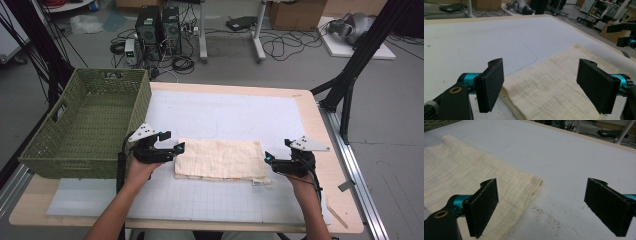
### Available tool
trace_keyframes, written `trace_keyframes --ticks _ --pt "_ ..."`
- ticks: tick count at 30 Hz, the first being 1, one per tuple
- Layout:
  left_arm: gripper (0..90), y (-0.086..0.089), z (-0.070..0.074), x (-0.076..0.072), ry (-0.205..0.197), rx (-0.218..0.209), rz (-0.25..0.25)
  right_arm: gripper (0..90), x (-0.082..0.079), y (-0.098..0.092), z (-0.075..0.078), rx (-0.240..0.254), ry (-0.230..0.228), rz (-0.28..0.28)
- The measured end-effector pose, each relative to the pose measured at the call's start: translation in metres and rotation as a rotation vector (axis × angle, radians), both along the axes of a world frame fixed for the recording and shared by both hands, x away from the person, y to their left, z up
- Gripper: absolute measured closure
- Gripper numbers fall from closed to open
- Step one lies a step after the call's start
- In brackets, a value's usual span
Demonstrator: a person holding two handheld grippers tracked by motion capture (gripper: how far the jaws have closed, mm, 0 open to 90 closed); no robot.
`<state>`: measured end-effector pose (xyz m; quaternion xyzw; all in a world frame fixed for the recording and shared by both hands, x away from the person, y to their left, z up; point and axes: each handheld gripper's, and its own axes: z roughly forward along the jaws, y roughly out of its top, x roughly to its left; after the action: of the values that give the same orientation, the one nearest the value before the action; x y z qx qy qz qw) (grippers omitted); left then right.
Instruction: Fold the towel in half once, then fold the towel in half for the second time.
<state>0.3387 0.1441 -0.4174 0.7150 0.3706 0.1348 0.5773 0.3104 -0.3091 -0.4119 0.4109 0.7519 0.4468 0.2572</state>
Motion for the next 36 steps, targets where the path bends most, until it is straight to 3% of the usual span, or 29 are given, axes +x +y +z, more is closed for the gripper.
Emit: trace_keyframes --ticks 17,24,29,36 --pt "20.0 0.0 -0.004 0.004 0.012 0.007 0.033 11.3 -0.001 -0.001 0.001 0.012 -0.002 -0.004" --pt "20.6 -0.006 -0.006 0.016 0.057 0.019 0.039 11.3 0.0 -0.001 0.0 0.013 0.002 -0.001" --pt "22.3 -0.012 -0.005 0.028 0.068 0.063 0.054 11.3 -0.001 0.0 0.0 0.008 0.008 0.004" --pt "28.4 -0.014 -0.016 0.039 0.134 0.134 0.081 11.3 -0.003 0.002 0.0 0.012 0.004 0.012"
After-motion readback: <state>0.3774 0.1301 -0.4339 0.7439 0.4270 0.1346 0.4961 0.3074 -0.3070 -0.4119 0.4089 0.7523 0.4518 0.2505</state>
